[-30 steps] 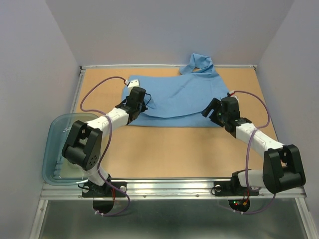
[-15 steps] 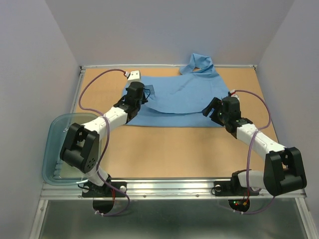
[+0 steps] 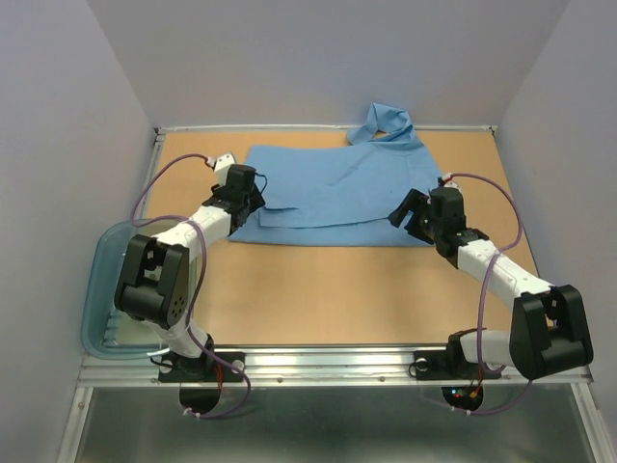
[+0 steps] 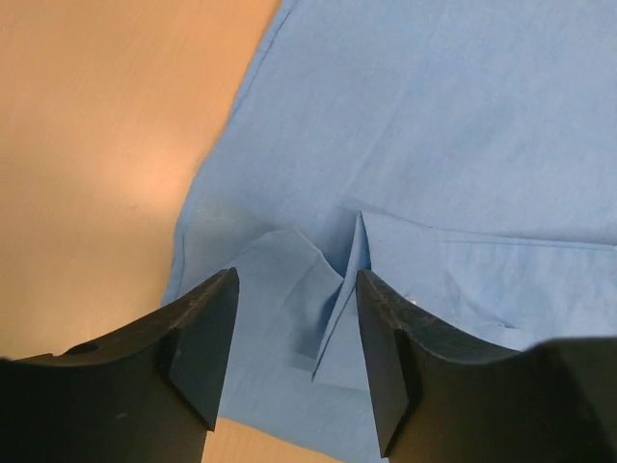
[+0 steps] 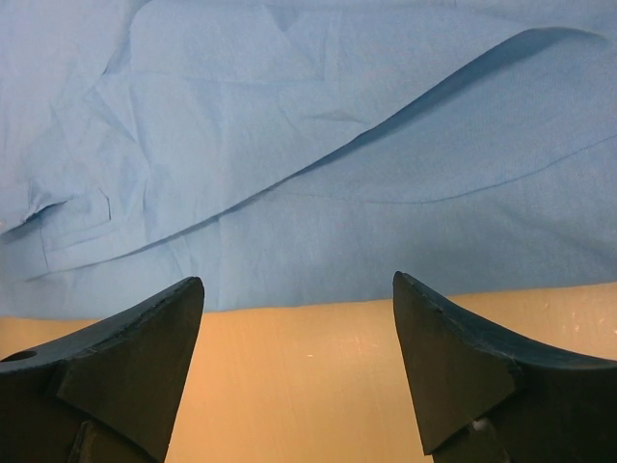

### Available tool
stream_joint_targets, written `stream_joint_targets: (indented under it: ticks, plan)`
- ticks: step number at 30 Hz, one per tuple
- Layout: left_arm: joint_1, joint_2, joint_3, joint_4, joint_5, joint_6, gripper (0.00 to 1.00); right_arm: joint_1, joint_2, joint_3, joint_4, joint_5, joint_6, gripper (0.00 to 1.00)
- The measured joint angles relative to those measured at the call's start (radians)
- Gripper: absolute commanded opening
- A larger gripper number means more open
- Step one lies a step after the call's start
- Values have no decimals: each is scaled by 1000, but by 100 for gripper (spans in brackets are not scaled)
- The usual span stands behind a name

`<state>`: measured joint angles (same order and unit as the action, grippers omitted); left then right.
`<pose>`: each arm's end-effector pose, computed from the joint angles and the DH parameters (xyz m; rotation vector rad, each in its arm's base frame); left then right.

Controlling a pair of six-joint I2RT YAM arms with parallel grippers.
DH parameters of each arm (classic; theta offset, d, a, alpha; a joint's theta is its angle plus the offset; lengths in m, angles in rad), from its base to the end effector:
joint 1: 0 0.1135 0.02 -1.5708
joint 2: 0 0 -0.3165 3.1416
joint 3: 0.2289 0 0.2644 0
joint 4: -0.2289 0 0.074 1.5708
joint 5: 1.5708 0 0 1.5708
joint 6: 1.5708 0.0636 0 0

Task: Fold and stack the long sleeve shirts
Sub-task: Fold the shirt

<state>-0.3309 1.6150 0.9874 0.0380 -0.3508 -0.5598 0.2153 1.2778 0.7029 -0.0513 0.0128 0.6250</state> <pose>0.3748 -0.1056 0.2527 -0.4403 2.0776 -0.1484 0.2823 0.0609 0.2462 0.4617 2.1862 0.4525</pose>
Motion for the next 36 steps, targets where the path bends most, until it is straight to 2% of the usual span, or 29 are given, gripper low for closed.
stream_joint_targets:
  ticks: [3,7,11,16,21,27,36]
  plan:
    - [4,-27,2,-29,33,-18,79,0,0,3,-1,-20,-17,84]
    - [-15,-61,46,-57,101,-40,79,0,21,50,-6,-43,-27,84]
    - [-69,-53,141,-55,170,-48,77,0,106,177,1,-58,-25,82]
    - [-113,45,240,-27,241,-55,72,-2,241,315,63,-109,20,77]
    - [-84,182,222,-30,282,-90,71,-6,390,376,172,-171,98,74]
    - [-7,239,137,-18,318,-142,70,-33,549,359,328,-229,195,71]
    - [26,229,84,78,344,-184,70,-226,624,201,519,-289,248,71]
